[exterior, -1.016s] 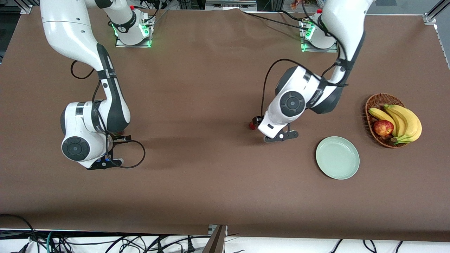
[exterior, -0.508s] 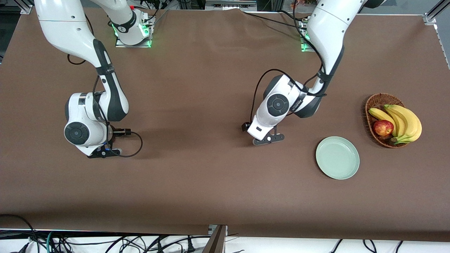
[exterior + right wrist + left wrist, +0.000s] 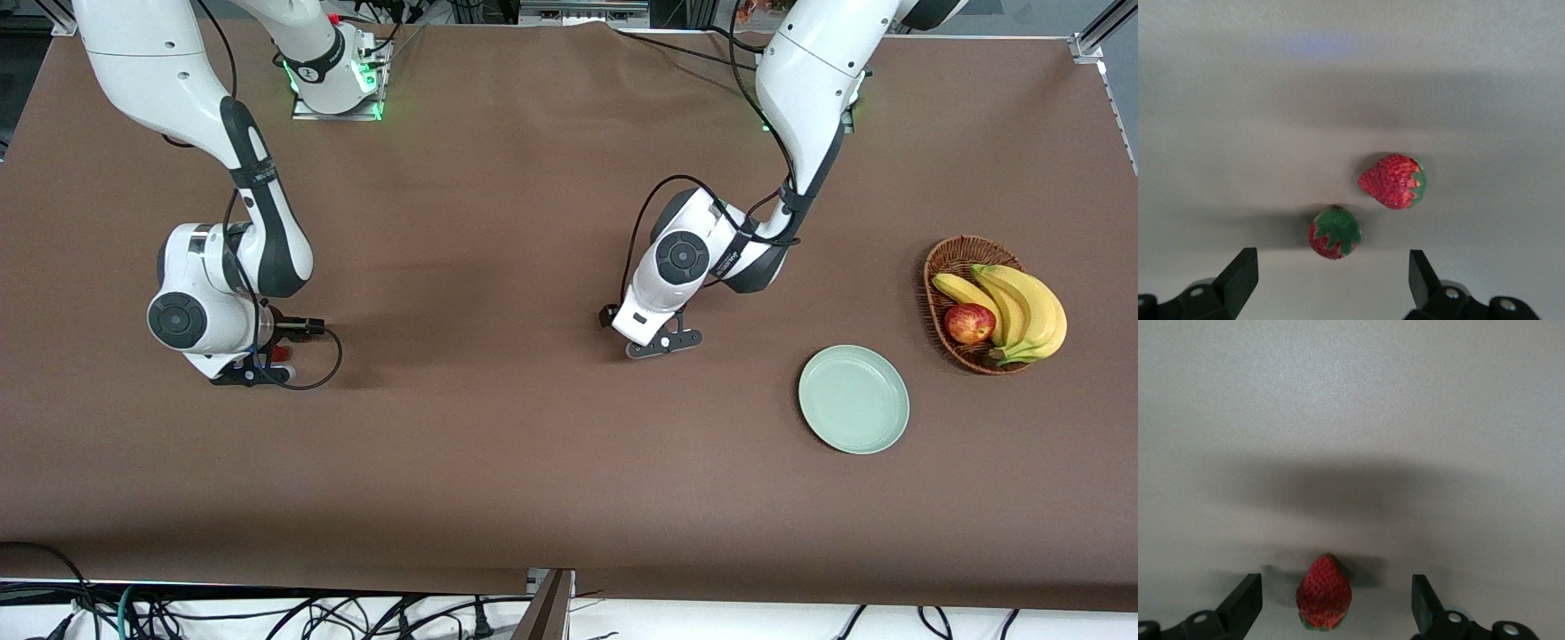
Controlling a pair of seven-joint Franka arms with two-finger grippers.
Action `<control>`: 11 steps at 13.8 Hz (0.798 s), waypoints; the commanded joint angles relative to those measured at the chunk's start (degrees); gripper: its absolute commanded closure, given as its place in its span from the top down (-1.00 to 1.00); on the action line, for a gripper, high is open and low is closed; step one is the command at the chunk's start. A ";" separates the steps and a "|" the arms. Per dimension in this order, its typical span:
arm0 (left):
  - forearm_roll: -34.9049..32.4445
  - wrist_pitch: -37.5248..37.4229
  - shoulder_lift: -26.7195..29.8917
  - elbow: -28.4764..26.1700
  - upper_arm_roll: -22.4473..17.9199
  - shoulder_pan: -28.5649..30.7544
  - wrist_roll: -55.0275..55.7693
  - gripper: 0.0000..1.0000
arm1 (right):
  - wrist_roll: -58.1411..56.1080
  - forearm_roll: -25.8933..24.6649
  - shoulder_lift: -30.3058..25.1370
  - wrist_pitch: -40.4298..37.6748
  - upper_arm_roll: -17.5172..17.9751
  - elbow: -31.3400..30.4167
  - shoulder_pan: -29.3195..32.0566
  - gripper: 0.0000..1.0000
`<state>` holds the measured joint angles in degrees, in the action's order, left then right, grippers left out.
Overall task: Collect all strawberries into plate
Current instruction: 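Grasp the strawberry with the left gripper while the right gripper grasps another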
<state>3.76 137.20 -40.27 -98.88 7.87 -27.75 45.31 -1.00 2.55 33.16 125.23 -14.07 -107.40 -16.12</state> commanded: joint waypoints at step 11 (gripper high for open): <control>-0.15 -14.57 8.18 -0.26 -1.37 6.46 -8.97 -0.57 | -0.67 2.37 -2.66 8.89 0.54 -6.78 0.38 0.23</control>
<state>3.69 127.86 -36.45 -98.42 6.32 -25.37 42.81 -1.00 3.93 33.11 133.33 -14.06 -111.52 -16.12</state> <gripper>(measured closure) 0.670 0.167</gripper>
